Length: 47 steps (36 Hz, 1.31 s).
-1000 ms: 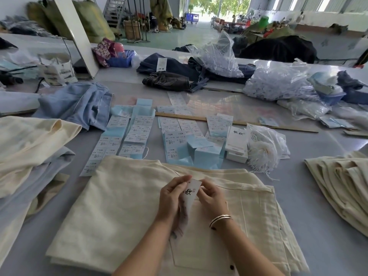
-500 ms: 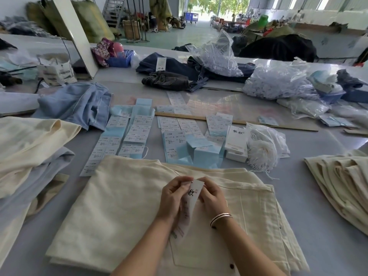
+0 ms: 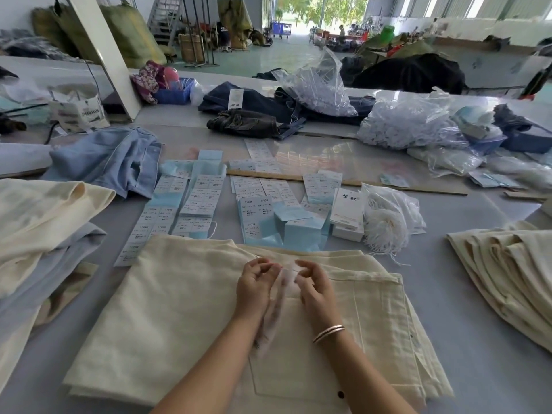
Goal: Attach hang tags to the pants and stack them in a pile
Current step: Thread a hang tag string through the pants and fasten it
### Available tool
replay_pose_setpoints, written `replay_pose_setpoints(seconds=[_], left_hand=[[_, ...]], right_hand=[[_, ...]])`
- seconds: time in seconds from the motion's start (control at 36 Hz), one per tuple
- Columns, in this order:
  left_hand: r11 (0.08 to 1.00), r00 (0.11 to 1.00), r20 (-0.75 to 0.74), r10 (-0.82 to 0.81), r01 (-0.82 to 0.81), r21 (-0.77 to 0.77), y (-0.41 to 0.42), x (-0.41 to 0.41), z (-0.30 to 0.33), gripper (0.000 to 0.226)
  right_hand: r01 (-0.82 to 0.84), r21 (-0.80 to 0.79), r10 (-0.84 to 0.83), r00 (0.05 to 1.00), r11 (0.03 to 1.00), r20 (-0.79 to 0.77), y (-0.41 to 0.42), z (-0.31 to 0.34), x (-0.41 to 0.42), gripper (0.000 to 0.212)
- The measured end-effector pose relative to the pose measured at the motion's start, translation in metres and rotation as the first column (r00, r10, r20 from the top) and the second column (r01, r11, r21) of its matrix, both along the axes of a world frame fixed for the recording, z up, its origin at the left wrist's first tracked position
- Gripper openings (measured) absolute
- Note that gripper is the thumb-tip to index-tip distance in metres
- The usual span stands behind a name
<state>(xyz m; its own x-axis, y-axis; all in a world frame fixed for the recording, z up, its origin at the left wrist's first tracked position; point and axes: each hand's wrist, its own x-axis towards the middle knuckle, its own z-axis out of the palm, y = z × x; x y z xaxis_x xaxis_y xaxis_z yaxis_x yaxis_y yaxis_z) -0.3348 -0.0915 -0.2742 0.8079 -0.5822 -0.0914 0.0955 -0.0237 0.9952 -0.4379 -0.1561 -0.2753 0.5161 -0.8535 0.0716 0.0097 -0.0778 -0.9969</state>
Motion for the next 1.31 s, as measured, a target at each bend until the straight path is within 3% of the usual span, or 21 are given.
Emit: replay_pose_setpoints(seconds=[0.06, 0.11, 0.14, 0.25, 0.36, 0.47, 0.58, 0.67, 0.75, 0.83, 1.0, 1.19, 1.31], left_hand=[[0.991, 0.982, 0.185, -0.042, 0.018, 0.131, -0.001, 0.000, 0.004, 0.006], [0.970, 0.879, 0.465, -0.108, -0.009, 0.243, -0.001, 0.003, 0.011, 0.011], [0.968, 0.840, 0.529, -0.124, -0.014, 0.249, -0.002, 0.006, 0.015, 0.012], [0.944, 0.810, 0.535, -0.240, 0.064, 0.325, -0.002, 0.016, 0.034, 0.012], [0.879, 0.575, 0.728, -0.374, -0.030, 0.476, -0.005, 0.011, 0.038, 0.012], [0.905, 0.720, 0.579, -0.383, 0.165, 0.393, -0.010, -0.003, 0.043, 0.015], [0.876, 0.682, 0.553, -0.479, 0.327, 0.355, -0.017, -0.023, 0.049, 0.013], [0.896, 0.789, 0.428, -0.441, 0.356, 0.267, -0.022, -0.031, 0.052, 0.012], [0.904, 0.862, 0.278, -0.425, 0.385, 0.188, -0.028, -0.038, 0.054, 0.013], [0.885, 0.848, 0.259, -0.462, 0.424, 0.190, -0.035, -0.050, 0.051, 0.011], [0.876, 0.842, 0.243, -0.482, 0.461, 0.139, -0.059, -0.075, 0.043, 0.012], [0.872, 0.835, 0.253, -0.489, 0.471, 0.133, -0.082, -0.092, 0.040, 0.017], [0.816, 0.696, 0.428, -0.576, 0.468, 0.339, -0.094, -0.093, 0.037, 0.023]], right_hand=[[0.056, 0.021, -0.056, 0.998, 0.998, -0.002, -0.003, 0.003, -0.008, 0.036], [0.085, 0.004, -0.084, 0.995, 0.996, -0.050, -0.009, 0.008, -0.018, 0.043], [0.090, -0.007, -0.091, 0.993, 0.996, -0.076, -0.012, 0.012, -0.024, 0.048], [0.046, -0.039, -0.053, 0.975, 0.998, -0.215, -0.028, 0.024, -0.047, 0.056], [0.013, -0.107, -0.040, 0.966, 0.994, -0.256, -0.034, 0.033, -0.058, 0.048], [0.042, -0.250, -0.094, 0.976, 0.967, -0.199, -0.022, 0.040, -0.055, 0.032], [0.026, -0.355, -0.085, 0.984, 0.935, -0.153, -0.014, 0.043, -0.050, 0.017], [0.014, -0.296, -0.058, 0.988, 0.955, -0.142, -0.017, 0.044, -0.055, 0.013], [0.046, -0.120, -0.061, 0.990, 0.992, -0.130, -0.023, 0.044, -0.062, 0.014], [0.109, 0.089, -0.107, 0.994, 0.990, -0.021, -0.025, 0.046, -0.073, 0.004], [0.158, 0.268, -0.159, 0.987, 0.950, -0.020, -0.038, 0.044, -0.098, 0.014], [0.304, 0.309, -0.302, 0.952, 0.901, -0.055, -0.048, 0.035, -0.112, 0.009], [0.399, 0.298, -0.398, 0.915, 0.867, -0.067, -0.046, 0.019, -0.111, 0.013]])
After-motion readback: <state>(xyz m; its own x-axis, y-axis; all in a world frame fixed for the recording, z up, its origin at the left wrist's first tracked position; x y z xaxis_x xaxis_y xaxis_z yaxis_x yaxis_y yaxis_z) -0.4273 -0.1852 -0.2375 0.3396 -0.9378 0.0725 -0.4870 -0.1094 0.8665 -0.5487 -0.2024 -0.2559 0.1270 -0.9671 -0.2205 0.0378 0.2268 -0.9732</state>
